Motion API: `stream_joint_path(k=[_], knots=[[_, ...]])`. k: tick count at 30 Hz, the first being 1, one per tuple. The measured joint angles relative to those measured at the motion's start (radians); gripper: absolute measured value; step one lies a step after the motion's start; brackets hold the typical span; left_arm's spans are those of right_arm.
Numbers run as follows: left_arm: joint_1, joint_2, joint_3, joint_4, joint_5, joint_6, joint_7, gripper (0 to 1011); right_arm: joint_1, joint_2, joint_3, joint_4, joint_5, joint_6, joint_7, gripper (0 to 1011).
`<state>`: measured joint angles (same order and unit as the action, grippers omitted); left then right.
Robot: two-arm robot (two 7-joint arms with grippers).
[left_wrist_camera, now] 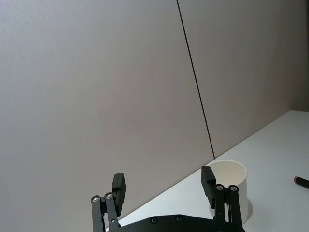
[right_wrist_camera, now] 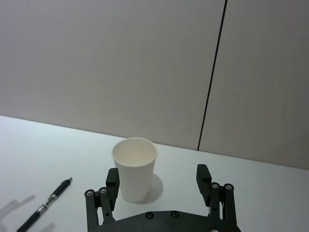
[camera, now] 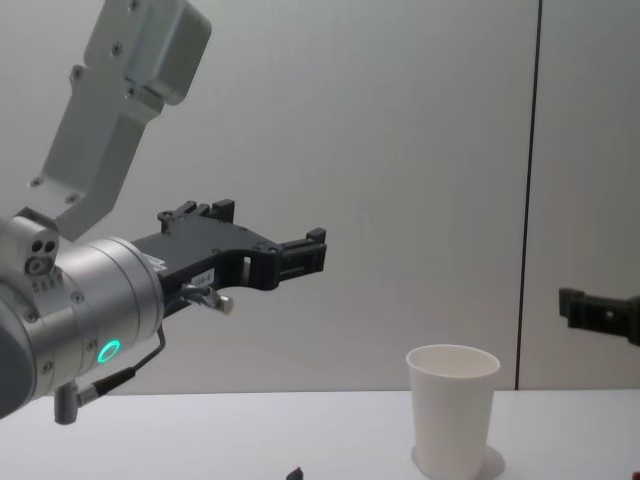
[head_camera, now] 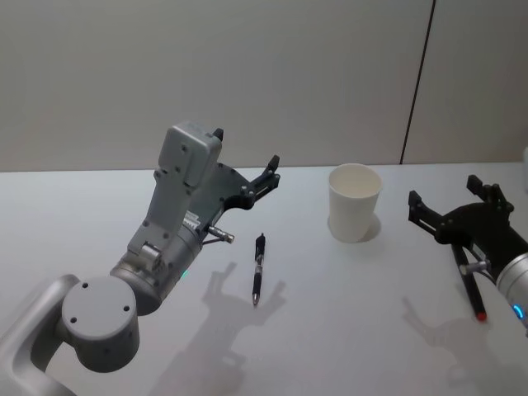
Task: Place the pen into the pen holder.
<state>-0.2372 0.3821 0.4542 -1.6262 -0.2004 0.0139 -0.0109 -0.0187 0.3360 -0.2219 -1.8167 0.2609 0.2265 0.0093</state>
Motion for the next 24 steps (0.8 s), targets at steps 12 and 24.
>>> stream_joint_path(k=[12, 24], knots=[[0.0, 0.0, 0.0, 0.0, 0.0, 0.0, 0.0, 1002, 0.028, -0.008, 0.007, 0.008, -0.029, 0.148, -0.031, 1002], [0.0, 0.0, 0.0, 0.0, 0.0, 0.0, 0.0, 1003, 0.086, -0.029, 0.017, 0.056, -0.052, 0.297, -0.048, 1002]])
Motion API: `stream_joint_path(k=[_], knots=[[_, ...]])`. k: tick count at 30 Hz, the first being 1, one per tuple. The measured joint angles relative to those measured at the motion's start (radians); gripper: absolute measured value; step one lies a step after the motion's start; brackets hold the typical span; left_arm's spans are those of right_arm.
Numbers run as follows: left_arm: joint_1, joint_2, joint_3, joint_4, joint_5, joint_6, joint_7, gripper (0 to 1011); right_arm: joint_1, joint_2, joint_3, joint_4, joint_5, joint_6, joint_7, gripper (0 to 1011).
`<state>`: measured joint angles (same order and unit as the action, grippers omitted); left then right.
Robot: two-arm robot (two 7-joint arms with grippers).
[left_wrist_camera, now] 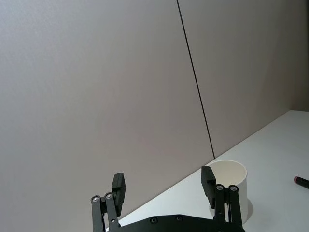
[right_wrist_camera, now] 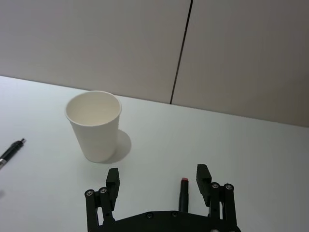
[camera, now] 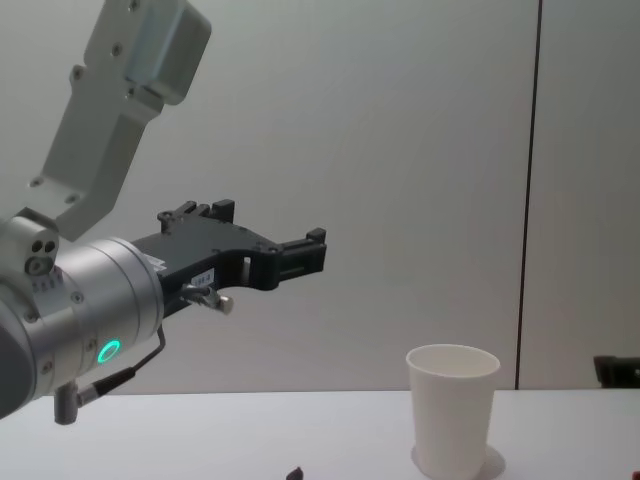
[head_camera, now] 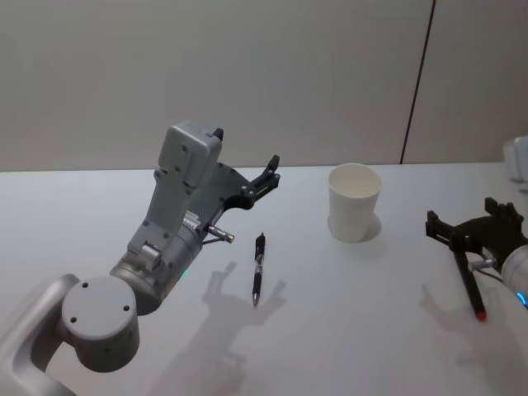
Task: Place the pen into the pen holder.
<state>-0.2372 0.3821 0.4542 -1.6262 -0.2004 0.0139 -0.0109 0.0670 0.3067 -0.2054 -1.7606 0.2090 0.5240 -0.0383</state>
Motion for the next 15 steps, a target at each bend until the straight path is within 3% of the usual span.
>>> stream_joint_path(k=[15], knots=[[0.0, 0.0, 0.0, 0.0, 0.0, 0.0, 0.0, 1002, 0.094, -0.042, 0.011, 0.104, -0.015, 0.166, -0.015, 1002]])
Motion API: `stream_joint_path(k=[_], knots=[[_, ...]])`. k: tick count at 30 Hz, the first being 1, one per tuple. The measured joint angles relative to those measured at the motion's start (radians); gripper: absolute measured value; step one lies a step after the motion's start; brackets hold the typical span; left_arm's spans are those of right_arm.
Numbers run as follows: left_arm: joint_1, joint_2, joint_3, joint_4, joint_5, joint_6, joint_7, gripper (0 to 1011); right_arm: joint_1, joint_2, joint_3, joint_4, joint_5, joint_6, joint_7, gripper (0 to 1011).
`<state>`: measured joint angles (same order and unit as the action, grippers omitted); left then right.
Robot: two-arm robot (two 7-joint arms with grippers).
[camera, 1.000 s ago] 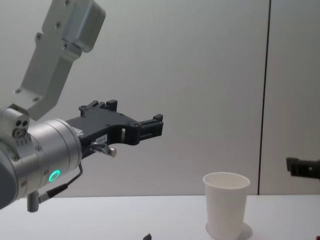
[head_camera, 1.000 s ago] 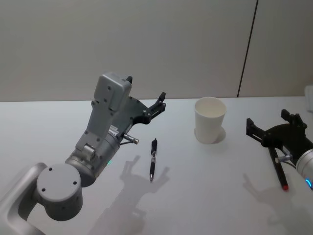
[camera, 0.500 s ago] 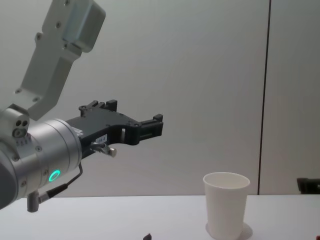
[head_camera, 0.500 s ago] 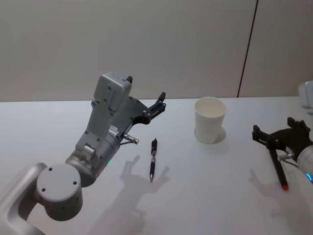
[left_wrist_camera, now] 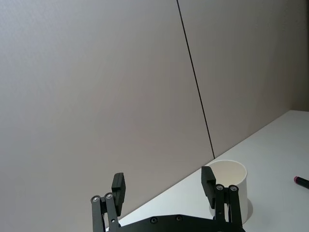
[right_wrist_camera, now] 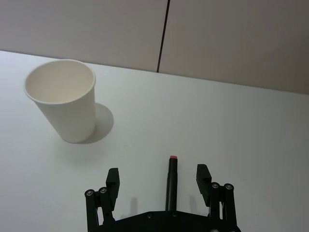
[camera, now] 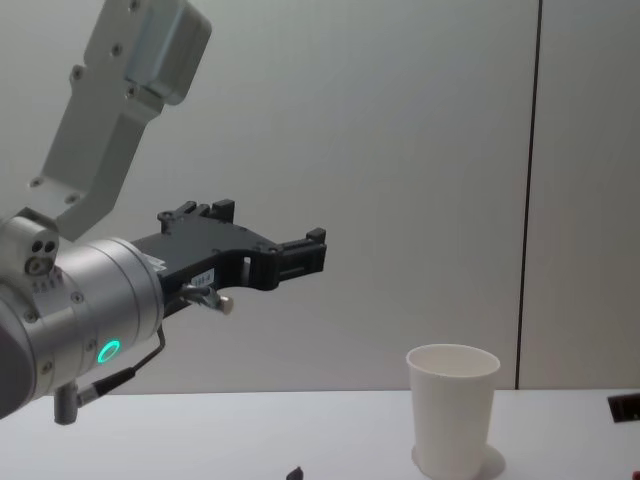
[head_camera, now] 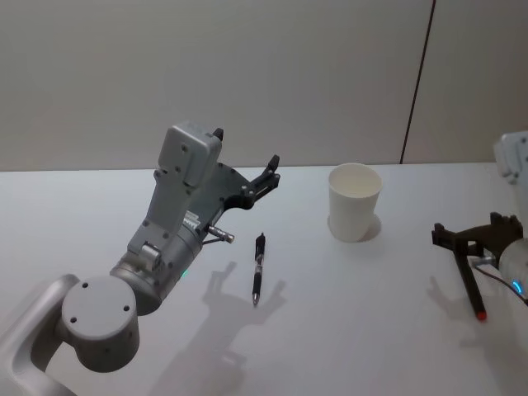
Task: Place the pen into the pen holder.
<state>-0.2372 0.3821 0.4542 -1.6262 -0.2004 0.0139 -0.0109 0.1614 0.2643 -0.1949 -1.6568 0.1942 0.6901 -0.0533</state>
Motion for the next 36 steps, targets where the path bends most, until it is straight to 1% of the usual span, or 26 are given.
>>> stream_joint_path(k=[1, 5, 7, 13, 18, 19, 21, 29, 36], knots=[[0.0, 0.0, 0.0, 0.0, 0.0, 0.0, 0.0, 1002, 0.008, -0.004, 0.002, 0.011, 0.0, 0.015, -0.002, 1002], [0.0, 0.0, 0.0, 0.0, 0.0, 0.0, 0.0, 1003, 0.027, -0.012, 0.006, 0.035, 0.001, 0.036, -0.006, 1001], [0.0, 0.0, 0.0, 0.0, 0.0, 0.0, 0.0, 1002, 0.045, -0.02, 0.01, 0.063, 0.004, 0.056, -0.01, 1002], [0.0, 0.0, 0.0, 0.0, 0.0, 0.0, 0.0, 1002, 0.071, -0.032, 0.016, 0.099, 0.012, 0.083, -0.017, 1002], [0.0, 0.0, 0.0, 0.0, 0.0, 0.0, 0.0, 1002, 0.111, -0.049, 0.025, 0.155, 0.023, 0.112, -0.025, 1002], [0.0, 0.0, 0.0, 0.0, 0.0, 0.0, 0.0, 1002, 0.111, -0.049, 0.025, 0.155, 0.023, 0.112, -0.025, 1002], [0.0, 0.0, 0.0, 0.0, 0.0, 0.0, 0.0, 1002, 0.131, -0.057, 0.029, 0.182, 0.026, 0.123, -0.028, 1001], [0.0, 0.0, 0.0, 0.0, 0.0, 0.0, 0.0, 1003, 0.185, -0.075, 0.037, 0.253, 0.027, 0.147, -0.031, 1002], [0.0, 0.0, 0.0, 0.0, 0.0, 0.0, 0.0, 1002, 0.237, -0.09, 0.041, 0.327, 0.019, 0.162, -0.032, 1001]])
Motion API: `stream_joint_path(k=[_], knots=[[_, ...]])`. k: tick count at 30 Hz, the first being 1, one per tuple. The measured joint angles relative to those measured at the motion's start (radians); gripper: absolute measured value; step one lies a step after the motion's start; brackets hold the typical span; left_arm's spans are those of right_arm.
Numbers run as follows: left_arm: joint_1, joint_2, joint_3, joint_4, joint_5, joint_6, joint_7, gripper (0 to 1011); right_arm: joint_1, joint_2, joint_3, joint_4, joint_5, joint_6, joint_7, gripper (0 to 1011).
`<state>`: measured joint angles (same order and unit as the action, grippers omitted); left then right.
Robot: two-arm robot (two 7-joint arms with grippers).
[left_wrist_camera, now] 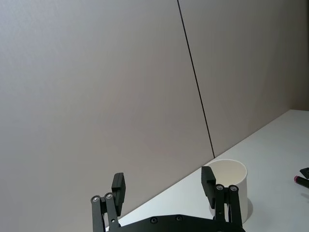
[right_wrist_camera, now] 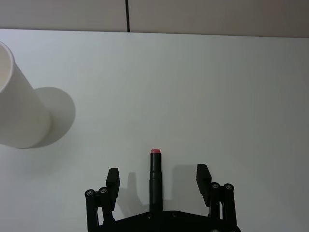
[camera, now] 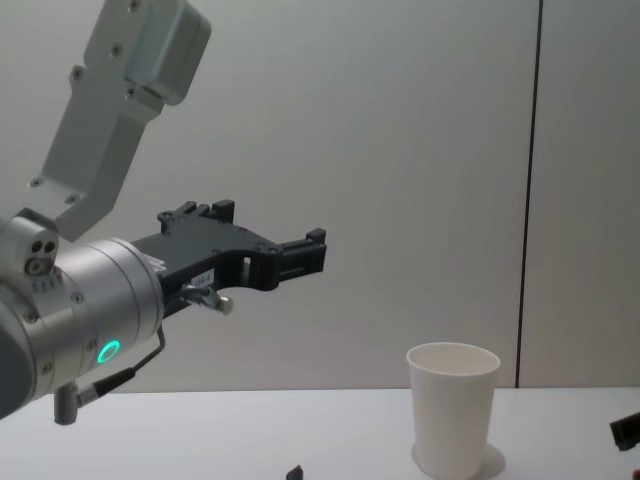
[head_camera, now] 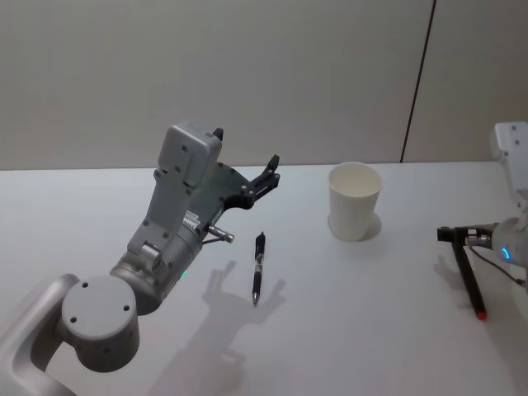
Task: Place the pen into the pen holder.
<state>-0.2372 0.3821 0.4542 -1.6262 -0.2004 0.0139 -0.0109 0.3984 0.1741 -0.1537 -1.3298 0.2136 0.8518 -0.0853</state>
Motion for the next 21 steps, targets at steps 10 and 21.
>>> stream_joint_path(k=[10, 21], knots=[[0.0, 0.0, 0.0, 0.0, 0.0, 0.0, 0.0, 1002, 0.057, -0.018, 0.002, 0.098, -0.018, 0.005, 0.0, 1002], [0.0, 0.0, 0.0, 0.0, 0.0, 0.0, 0.0, 1002, 0.095, -0.033, 0.005, 0.181, -0.03, -0.008, 0.002, 1002]])
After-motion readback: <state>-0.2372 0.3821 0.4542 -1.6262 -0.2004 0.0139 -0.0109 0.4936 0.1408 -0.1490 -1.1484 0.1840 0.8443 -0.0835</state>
